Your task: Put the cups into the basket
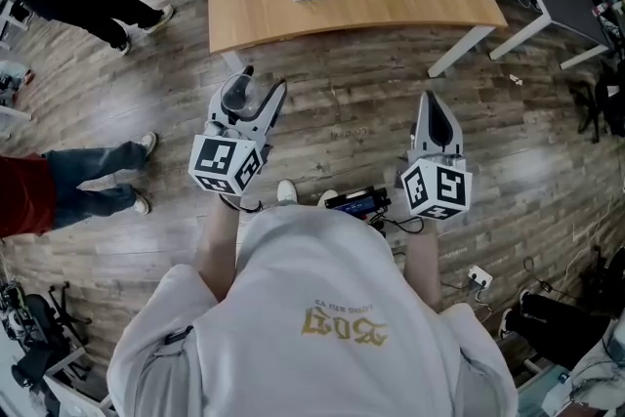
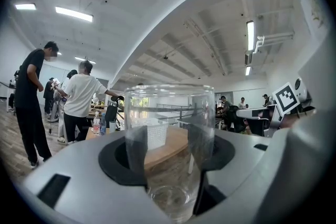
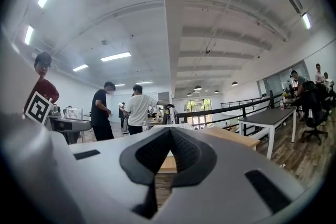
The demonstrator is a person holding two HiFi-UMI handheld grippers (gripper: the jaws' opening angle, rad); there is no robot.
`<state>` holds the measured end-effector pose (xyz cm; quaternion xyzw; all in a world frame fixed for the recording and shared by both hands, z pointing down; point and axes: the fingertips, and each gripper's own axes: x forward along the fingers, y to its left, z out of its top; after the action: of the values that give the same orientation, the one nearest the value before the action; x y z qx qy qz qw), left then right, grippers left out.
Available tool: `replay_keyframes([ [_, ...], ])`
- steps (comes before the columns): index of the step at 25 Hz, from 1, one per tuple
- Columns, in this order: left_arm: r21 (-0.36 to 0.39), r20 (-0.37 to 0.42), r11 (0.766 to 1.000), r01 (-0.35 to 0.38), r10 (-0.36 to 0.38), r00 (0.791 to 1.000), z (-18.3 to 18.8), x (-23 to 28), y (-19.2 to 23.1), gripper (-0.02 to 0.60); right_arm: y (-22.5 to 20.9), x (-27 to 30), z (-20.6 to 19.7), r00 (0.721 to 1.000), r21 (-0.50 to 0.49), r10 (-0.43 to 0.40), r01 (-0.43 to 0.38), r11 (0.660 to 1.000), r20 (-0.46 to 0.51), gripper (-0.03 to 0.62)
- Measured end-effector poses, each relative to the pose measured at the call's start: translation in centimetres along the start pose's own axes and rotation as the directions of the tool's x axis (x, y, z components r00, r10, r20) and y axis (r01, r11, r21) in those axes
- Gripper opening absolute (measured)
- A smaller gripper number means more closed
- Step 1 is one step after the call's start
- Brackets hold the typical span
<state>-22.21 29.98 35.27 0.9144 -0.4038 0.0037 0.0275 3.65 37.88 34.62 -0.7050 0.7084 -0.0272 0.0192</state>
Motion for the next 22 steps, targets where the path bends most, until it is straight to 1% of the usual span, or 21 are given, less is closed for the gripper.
replay_keyframes([
  [5,0.008,0.002,1.000,-0.010,0.010,1.000,0.3,-0.1,-1.0,0.264,-0.5,-0.4,-0.5,1.000,-0.005,0.018,-0.018,1.000,-0.018,0.009],
  [10,-0.001,-0.012,1.000,-0.006,0.006,1.000,-0.1,0.9,-1.0,0.264,-0.8,0.2,-1.1,0.999,0.006,0.024,-0.024,1.000,-0.029,0.009],
  [22,-0.015,0.006,1.000,0.022,-0.022,1.000,0.3,7.7,1.1,0.264,-2.8,6.1,-0.9,0.999,-0.007,0.024,-0.024,1.000,-0.027,0.009],
])
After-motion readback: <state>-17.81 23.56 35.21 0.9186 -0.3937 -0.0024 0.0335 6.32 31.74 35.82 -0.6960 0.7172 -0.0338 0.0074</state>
